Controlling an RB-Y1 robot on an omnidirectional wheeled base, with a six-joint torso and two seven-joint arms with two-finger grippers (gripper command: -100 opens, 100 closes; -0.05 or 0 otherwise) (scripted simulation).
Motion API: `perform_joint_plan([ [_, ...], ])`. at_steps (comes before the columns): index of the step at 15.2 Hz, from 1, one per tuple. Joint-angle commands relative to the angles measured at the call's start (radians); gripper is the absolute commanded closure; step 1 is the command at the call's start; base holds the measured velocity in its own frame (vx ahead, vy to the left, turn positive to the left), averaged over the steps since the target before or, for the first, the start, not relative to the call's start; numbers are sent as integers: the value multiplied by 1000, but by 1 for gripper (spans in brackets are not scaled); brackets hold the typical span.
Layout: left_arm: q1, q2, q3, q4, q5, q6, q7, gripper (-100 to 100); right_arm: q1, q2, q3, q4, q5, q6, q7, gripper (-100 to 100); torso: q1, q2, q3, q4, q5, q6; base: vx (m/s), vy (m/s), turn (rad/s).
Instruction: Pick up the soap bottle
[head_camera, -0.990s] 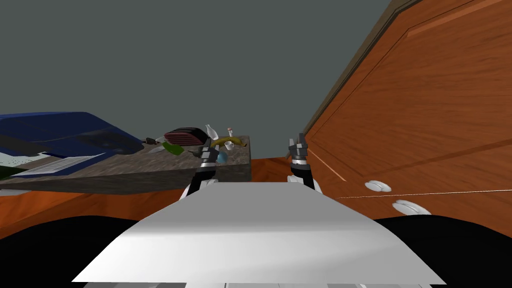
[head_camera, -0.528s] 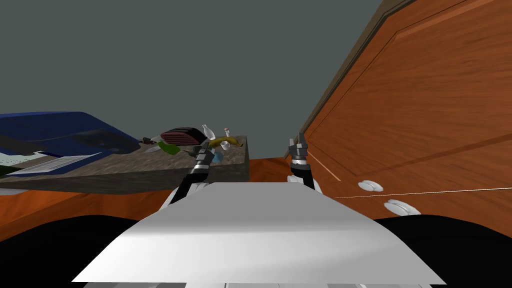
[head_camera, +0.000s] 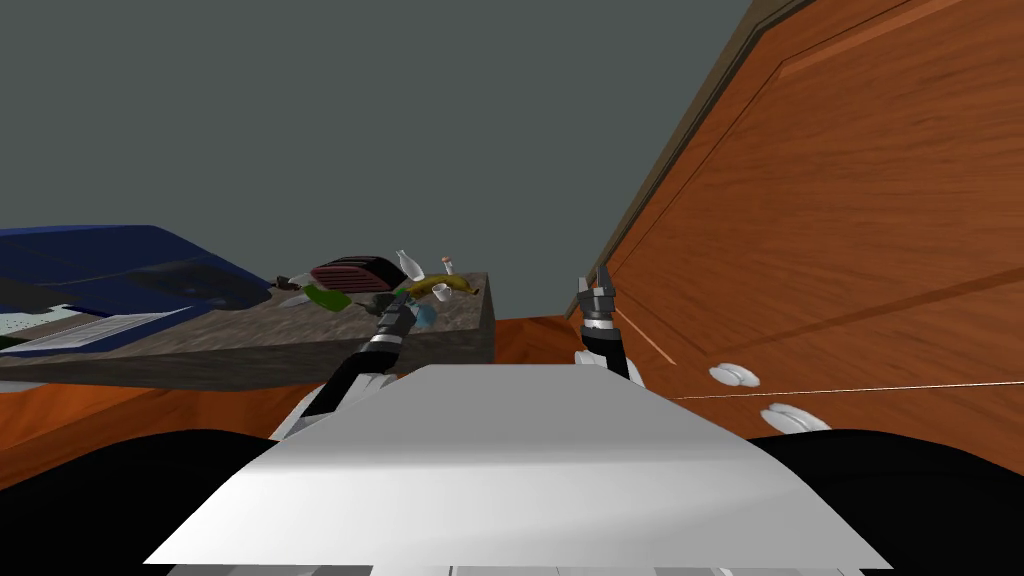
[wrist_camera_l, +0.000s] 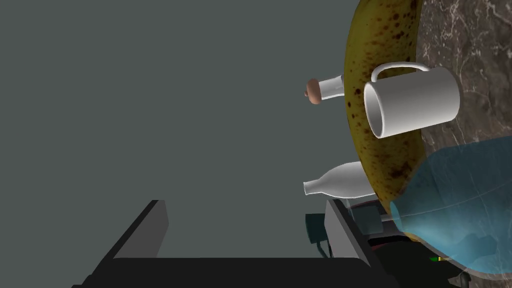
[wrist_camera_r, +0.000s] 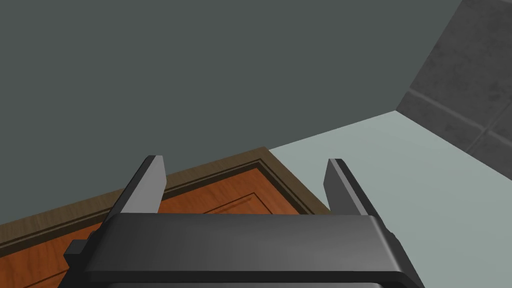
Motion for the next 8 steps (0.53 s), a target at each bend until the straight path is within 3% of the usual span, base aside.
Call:
perform_joint_plan([
  [1, 30, 27, 36, -7, 31, 50, -7, -100, 0, 0, 0, 0, 0, 0, 0, 0, 0, 0, 0, 0, 0, 0, 49, -128, 0],
  [3, 30, 27, 36, -7, 31, 73, -7, -100, 0, 0, 0, 0, 0, 0, 0, 0, -1, -1, -1, 0, 0, 0, 44, -101, 7],
  [4, 54, 49, 67, -13, 58, 109, -10, -100, 0, 0, 0, 0, 0, 0, 0, 0, 0, -1, 0, 0, 0, 0, 30, -80, -8],
  [5, 54, 49, 67, -13, 58, 122, -10, -100, 0, 0, 0, 0, 0, 0, 0, 0, 1, 0, 0, 0, 0, 0, 29, -76, 1],
  [6, 79, 71, 99, -19, 86, 147, -12, -100, 0, 0, 0, 0, 0, 0, 0, 0, 2, 0, 0, 0, 0, 0, 45, -90, -3],
  [8, 79, 71, 99, -19, 86, 174, -12, -100, 0, 0, 0, 0, 0, 0, 0, 0, 1, -1, -1, 0, 0, 0, 54, -93, 5],
])
